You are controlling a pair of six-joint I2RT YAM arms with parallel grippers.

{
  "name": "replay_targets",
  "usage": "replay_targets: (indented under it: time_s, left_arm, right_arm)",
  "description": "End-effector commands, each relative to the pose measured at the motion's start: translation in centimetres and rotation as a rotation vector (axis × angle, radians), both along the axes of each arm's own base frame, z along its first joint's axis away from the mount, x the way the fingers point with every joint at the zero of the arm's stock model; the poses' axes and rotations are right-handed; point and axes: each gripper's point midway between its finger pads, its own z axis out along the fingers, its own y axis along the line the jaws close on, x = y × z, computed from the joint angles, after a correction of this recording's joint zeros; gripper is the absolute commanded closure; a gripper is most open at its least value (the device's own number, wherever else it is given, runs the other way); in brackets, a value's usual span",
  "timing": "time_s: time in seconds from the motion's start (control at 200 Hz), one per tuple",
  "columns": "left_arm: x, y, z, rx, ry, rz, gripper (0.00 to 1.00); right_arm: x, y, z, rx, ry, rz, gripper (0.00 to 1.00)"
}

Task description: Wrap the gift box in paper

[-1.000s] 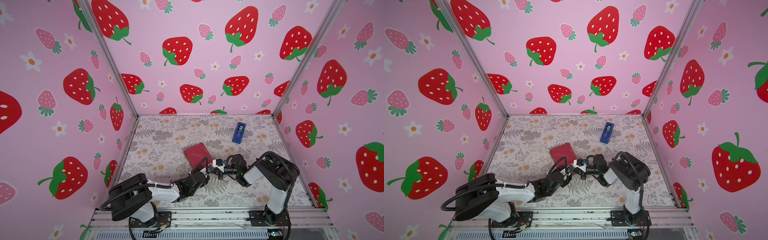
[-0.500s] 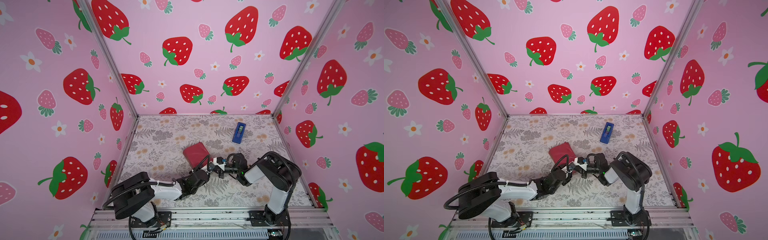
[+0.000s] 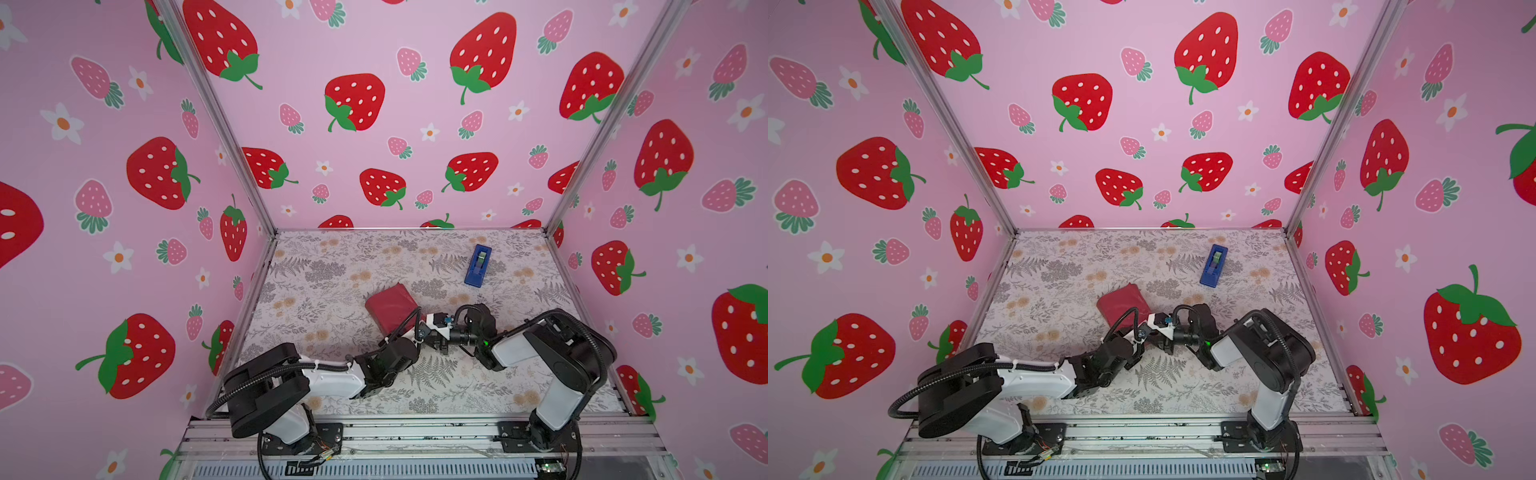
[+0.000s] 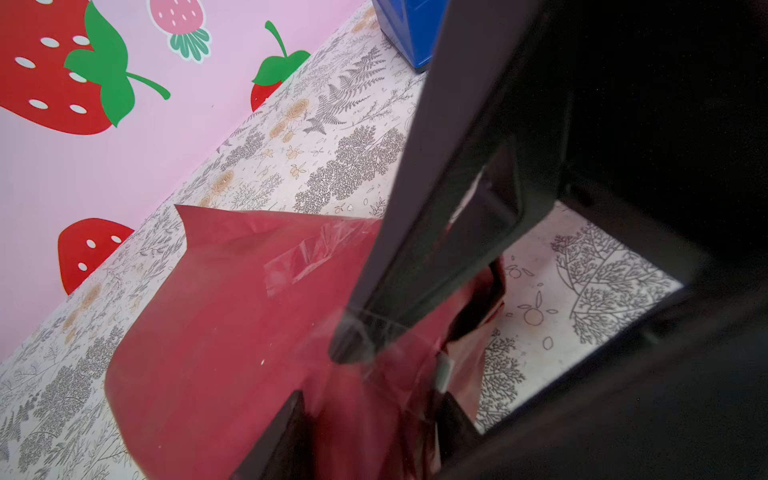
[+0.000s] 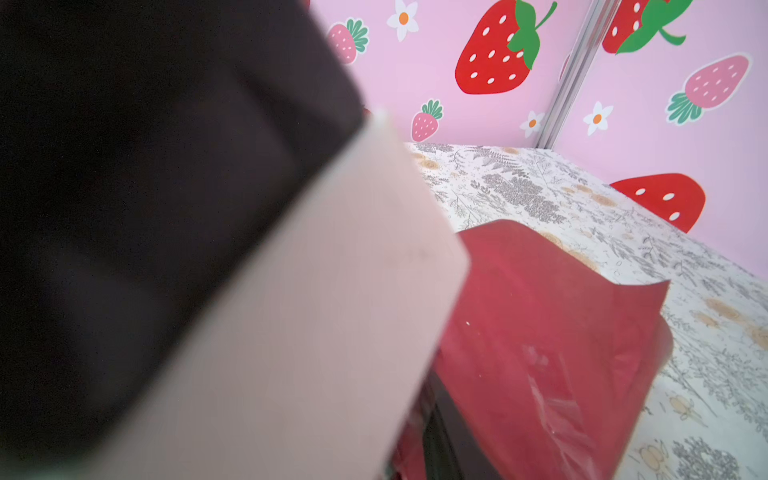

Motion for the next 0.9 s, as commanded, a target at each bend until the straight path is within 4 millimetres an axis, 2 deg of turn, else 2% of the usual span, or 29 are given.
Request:
replay_targets:
  time_s: [0.0,0.215,0.245,0.325,0.525,0.615,0.705,0.8,0.895]
  left_arm:
    - [-1.8,2.9,-5.5,0.166,0.159,0.007,0.49]
    - [-1.7,2.9,-5.4,0.168,0.159,0.011,0.49]
    - [-1.7,2.9,-5.5,0.167,0.16,0.011,0.49]
    - [-1.7,2.9,-5.5,0.166,0.16,0.011,0.49]
    - [-1.7,3.1,-5.3,0.157,0.155,0.016,0.49]
    - [-1.7,3.1,-5.3,0.155,0.154,0.016,0.49]
    - [-1.7,3.1,-5.3,0.156,0.156,0.018,0.49]
    - [-1.7,3.1,-5.3,0.157,0.156,0.018,0.49]
    - [-1.7,3.1,-5.2,0.155,0.156,0.017,0.49]
  right_arm:
    - [0.1,0.3,0.8,0.001,-0.056,0.014,0.58]
    - [0.6,0.1,0.6,-0.026,-0.08,-0.02,0.49]
    - [0.7,0.1,0.7,-0.027,-0.085,-0.03,0.42]
    - [1.4,-0.3,0.9,-0.035,-0.095,-0.08,0.37]
    - [2.5,-2.4,1.8,-0.027,-0.068,-0.198,0.35]
    - [3.1,-3.4,2.2,-0.025,-0.002,-0.268,0.36]
    - [3.0,-3.8,2.4,-0.019,0.116,-0.304,0.47]
    - [1.5,-4.4,2.0,-0.018,0.214,-0.294,0.8]
    - [-0.5,-4.8,1.1,-0.026,0.254,-0.269,0.94]
